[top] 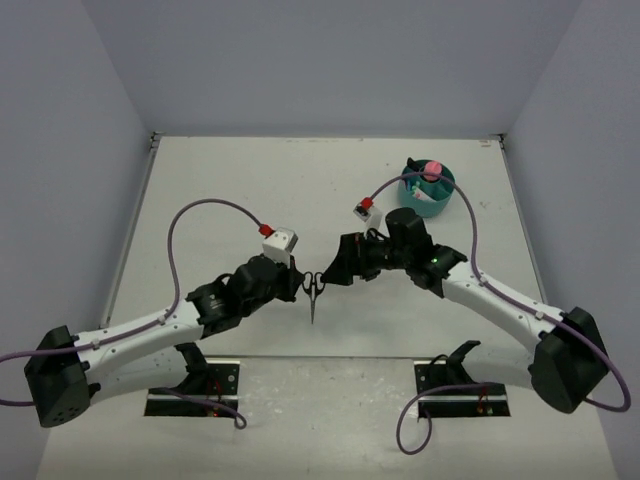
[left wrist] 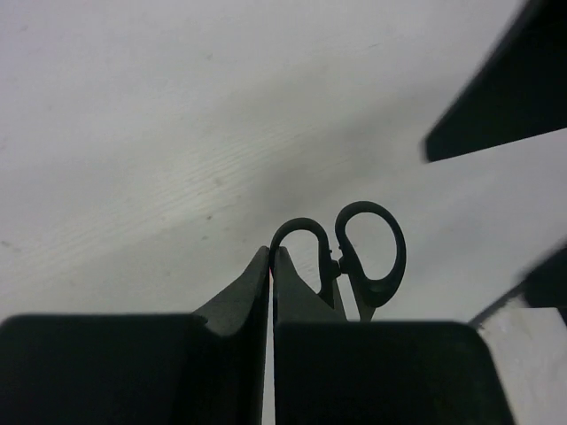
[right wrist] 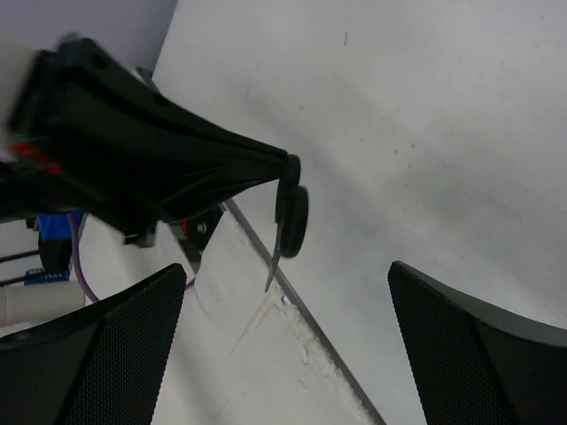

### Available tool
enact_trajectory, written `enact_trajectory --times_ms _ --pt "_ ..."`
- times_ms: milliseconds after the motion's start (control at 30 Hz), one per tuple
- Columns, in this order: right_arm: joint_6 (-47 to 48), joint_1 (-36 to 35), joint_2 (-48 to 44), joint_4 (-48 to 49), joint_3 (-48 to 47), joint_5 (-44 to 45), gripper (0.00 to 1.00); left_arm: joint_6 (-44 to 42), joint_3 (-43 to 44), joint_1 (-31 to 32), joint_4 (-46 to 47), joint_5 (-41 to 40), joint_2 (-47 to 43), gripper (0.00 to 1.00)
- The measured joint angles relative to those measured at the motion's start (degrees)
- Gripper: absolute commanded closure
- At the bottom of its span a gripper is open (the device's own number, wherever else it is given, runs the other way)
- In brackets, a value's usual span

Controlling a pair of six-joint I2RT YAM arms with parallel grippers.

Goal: Sort the stationery into containers
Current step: Place the scissors in the storage box.

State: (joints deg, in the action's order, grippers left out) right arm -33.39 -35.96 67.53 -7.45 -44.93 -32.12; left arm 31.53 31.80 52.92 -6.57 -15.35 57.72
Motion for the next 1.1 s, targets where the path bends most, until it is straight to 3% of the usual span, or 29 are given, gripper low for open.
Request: enact_trajectory --times_ms 133,267,333,433,500,533,567,600,633,667,867,933,1100 --pt "0.7 -5.1 4.7 -1.8 -1.3 1.2 0.31 -3.3 -2.3 4.4 6.3 -0.2 -6.1 1.00" --pt "2.0 -9.3 7.7 -2.5 -4.4 2.0 0.70 -6.3 -5.9 6.3 9.4 0.1 -13.0 1.00" --pt "2.1 -10.2 8.2 -2.4 -5.0 2.0 0.78 -7.5 -6.4 6.7 10.1 0.4 -14.8 1.00" --pt "2.3 -10.8 8.5 -2.5 -5.3 1.5 0.99 -9.0 -6.5 6.7 10.8 0.8 -15.3 1.00" --pt "2.4 -11.3 8.8 -2.5 -5.8 1.1 1.00 -9.7 -6.6 6.8 11.1 1.3 -15.2 0.96" --pt "2.4 -11.5 9.0 -2.5 -6.0 1.2 1.00 -9.9 -6.6 6.8 11.4 1.7 -15.1 0.70" --pt "2.5 -11.5 9.2 -2.5 -6.1 1.2 1.00 -10.1 -6.6 6.9 11.8 2.1 -14.9 0.50" --pt "2.5 -11.6 9.2 -2.5 -6.1 1.4 1.00 -10.3 -6.6 7.0 12.0 2.2 -14.7 0.36" --pt "2.7 -11.6 9.2 -2.6 -6.1 1.8 1.00 -10.4 -6.5 7.0 12.0 2.1 -14.5 0.11" --pt "2.8 -11.6 9.2 -2.8 -6.1 2.7 1.00 -10.1 -6.2 7.1 11.5 1.7 -14.1 0.03" --pt "4.1 -8.8 5.7 -8.3 -6.1 14.8 1.00 -3.6 2.2 7.2 -1.9 -9.5 -10.6 0.00" --pt "4.1 -4.9 3.2 -10.8 -6.2 20.9 1.00 1.7 8.2 7.2 -11.5 -14.5 -9.3 0.00" --pt "4.8 12.6 -6.8 -14.3 -7.2 39.3 1.00 9.0 17.9 7.2 -26.4 -19.7 -7.3 0.00"
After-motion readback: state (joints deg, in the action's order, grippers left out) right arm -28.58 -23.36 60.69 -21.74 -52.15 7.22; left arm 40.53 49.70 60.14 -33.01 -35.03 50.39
